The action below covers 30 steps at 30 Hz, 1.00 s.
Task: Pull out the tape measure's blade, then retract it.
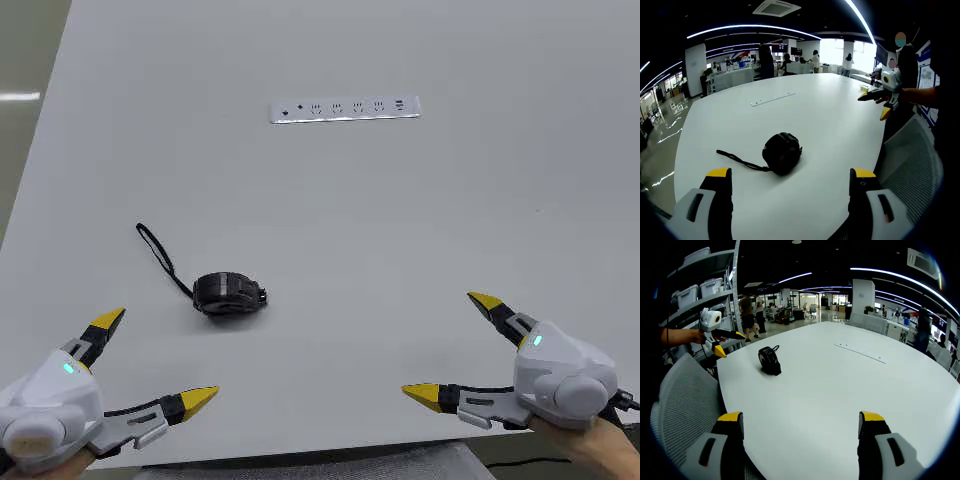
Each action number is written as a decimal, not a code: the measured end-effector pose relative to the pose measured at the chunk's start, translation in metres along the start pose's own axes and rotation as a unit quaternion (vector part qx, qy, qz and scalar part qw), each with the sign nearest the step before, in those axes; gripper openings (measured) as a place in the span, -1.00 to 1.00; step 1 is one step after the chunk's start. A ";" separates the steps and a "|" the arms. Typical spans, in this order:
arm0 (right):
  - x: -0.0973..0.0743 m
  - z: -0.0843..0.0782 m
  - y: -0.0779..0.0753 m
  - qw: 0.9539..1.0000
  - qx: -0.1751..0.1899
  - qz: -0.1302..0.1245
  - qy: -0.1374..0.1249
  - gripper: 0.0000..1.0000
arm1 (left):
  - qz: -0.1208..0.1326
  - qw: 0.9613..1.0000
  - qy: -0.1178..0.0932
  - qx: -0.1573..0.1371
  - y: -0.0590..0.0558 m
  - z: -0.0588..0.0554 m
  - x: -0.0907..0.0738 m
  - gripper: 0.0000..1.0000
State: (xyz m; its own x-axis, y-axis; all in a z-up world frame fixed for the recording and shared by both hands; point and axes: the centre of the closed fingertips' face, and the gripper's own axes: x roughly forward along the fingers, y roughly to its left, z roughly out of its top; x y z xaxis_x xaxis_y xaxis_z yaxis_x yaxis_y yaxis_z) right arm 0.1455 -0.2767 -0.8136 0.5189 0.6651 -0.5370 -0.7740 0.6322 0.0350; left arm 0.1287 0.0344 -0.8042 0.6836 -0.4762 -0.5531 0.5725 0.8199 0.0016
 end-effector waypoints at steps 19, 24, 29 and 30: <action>0.007 -0.009 -0.006 1.000 -0.014 0.003 -0.002 0.90 | 0.011 1.000 0.001 -0.006 0.012 -0.017 0.005 0.91; 0.007 -0.008 -0.007 1.000 -0.015 0.004 -0.001 0.90 | 0.011 1.000 0.000 -0.007 0.012 -0.017 0.005 0.89; 0.007 -0.007 -0.007 1.000 -0.018 0.006 -0.002 0.88 | 0.012 1.000 0.001 -0.004 0.014 -0.017 0.005 0.88; 0.006 -0.007 -0.007 1.000 -0.018 0.006 -0.002 0.88 | 0.011 1.000 0.002 -0.004 0.014 -0.017 0.005 0.88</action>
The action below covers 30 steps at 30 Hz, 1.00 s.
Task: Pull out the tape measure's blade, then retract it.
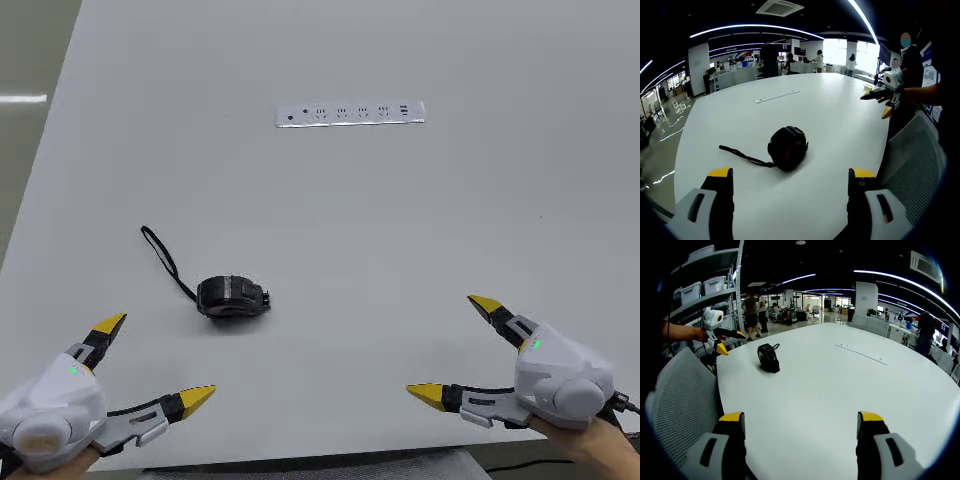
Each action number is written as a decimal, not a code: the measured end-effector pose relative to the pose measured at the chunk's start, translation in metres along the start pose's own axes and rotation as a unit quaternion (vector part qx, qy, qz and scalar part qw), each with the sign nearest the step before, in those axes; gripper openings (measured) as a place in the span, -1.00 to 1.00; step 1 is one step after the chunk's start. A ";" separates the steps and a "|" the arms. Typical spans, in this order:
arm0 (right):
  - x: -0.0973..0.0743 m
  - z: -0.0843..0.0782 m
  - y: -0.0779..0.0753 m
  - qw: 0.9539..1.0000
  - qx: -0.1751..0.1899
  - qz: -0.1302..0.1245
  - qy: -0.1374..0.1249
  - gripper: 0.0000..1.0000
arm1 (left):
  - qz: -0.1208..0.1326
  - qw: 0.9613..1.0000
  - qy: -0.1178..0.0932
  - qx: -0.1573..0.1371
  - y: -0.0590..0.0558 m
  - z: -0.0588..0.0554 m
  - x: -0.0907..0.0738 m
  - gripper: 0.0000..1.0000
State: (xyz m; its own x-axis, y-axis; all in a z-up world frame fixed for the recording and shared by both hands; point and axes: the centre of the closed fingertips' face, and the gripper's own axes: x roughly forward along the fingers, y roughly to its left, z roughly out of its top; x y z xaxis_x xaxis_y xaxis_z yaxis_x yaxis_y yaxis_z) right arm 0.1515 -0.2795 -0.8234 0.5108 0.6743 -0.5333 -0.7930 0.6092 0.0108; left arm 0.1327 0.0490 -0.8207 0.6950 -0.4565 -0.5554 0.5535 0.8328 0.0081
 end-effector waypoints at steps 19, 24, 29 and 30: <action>0.000 0.006 -0.004 0.999 -0.025 0.027 -0.005 0.71 | -0.024 0.999 0.014 0.032 0.003 0.006 0.005 0.70; 0.003 0.008 -0.004 0.999 -0.037 0.037 -0.004 0.69 | -0.032 0.998 0.015 0.042 0.006 0.010 0.007 0.64; 0.007 0.009 -0.004 0.998 -0.048 0.047 0.001 0.66 | -0.042 0.997 0.021 0.056 0.009 0.010 0.010 0.59; 0.007 0.010 -0.005 0.997 -0.050 0.050 0.000 0.65 | -0.045 0.997 0.023 0.059 0.009 0.011 0.011 0.59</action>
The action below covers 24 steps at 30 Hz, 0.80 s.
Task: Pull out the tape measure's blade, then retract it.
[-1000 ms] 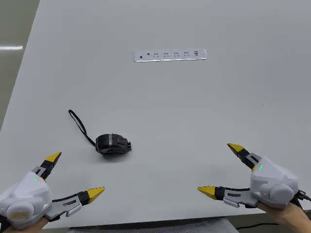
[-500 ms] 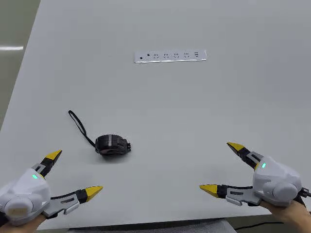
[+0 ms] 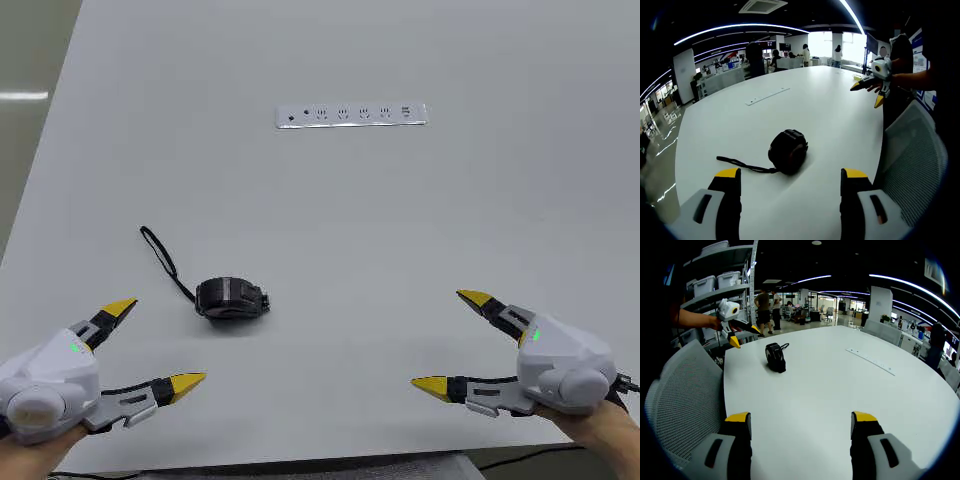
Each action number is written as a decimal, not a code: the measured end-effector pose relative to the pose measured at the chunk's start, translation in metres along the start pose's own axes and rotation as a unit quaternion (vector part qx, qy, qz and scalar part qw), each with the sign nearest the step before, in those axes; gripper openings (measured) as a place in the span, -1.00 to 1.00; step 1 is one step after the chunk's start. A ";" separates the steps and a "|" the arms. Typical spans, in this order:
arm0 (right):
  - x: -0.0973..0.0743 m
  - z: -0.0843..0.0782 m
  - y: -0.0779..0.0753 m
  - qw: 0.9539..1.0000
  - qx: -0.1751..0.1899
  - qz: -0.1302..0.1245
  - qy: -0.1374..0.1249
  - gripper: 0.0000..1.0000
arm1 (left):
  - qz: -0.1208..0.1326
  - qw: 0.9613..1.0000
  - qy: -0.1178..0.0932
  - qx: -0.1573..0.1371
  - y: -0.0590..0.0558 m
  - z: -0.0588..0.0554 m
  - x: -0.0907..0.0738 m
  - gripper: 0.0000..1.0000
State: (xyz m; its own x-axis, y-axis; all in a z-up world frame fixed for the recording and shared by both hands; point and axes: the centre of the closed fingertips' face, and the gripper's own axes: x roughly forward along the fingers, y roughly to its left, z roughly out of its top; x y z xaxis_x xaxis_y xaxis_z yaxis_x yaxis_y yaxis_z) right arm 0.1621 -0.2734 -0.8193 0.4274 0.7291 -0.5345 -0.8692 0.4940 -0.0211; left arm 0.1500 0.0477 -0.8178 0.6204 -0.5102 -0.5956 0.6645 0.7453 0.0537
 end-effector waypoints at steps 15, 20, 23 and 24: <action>0.015 0.006 -0.004 0.999 -0.027 0.037 0.004 0.48 | -0.039 0.997 0.033 0.060 0.003 -0.001 0.015 0.42; 0.022 0.007 -0.005 0.998 -0.034 0.047 0.006 0.45 | -0.049 0.995 0.041 0.081 0.006 0.000 0.020 0.34; 0.027 0.007 -0.005 0.998 -0.040 0.055 0.008 0.42 | -0.059 0.993 0.045 0.088 0.008 0.000 0.024 0.32; 0.028 0.008 -0.005 0.997 -0.042 0.057 0.008 0.41 | -0.061 0.993 0.046 0.089 0.008 0.001 0.026 0.32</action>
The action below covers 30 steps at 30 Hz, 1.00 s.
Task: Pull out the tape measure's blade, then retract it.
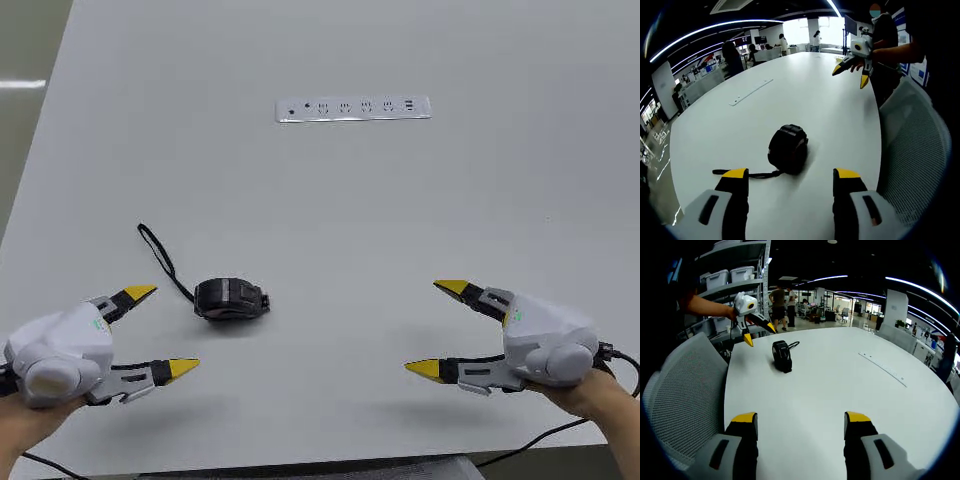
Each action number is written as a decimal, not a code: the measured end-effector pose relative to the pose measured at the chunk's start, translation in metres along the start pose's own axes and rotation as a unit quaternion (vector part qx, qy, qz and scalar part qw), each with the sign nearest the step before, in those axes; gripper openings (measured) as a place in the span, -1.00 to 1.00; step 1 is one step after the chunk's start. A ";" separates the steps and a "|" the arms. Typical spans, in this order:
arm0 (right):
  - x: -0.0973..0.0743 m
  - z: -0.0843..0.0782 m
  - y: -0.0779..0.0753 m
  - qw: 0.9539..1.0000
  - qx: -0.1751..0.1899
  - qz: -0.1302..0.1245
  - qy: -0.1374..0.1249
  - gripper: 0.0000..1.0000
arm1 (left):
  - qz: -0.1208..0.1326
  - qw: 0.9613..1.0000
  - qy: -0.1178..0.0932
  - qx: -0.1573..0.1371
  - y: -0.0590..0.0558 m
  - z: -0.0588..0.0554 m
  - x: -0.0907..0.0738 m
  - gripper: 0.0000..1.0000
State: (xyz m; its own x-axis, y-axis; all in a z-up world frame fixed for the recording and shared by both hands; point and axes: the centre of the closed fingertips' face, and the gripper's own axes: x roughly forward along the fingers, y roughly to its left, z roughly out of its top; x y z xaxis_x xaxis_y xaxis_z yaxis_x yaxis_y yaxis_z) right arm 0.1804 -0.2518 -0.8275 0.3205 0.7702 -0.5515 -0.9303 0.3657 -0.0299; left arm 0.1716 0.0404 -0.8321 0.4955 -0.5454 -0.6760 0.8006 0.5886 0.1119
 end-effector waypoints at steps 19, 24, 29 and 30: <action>0.034 0.003 -0.005 0.999 -0.029 0.044 0.008 0.21 | -0.044 0.998 0.023 0.047 0.007 0.004 0.027 0.10; 0.044 0.006 -0.005 0.998 -0.037 0.054 0.009 0.18 | -0.055 0.996 0.028 0.061 0.010 0.004 0.035 0.05; 0.052 0.010 -0.003 0.997 -0.044 0.063 0.008 0.14 | -0.062 0.995 0.035 0.076 0.012 0.005 0.043 0.00; 0.053 0.011 -0.003 0.997 -0.046 0.064 0.007 0.13 | -0.064 0.994 0.035 0.078 0.012 0.005 0.045 -0.01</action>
State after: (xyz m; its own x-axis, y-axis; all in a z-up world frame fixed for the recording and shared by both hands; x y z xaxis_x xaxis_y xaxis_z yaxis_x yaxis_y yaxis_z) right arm 0.2024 -0.2061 -0.8479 0.1961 0.8000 -0.5670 -0.9760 0.2153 -0.0338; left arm 0.2050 0.0203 -0.8573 0.3654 -0.5640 -0.7405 0.9009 0.4143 0.1290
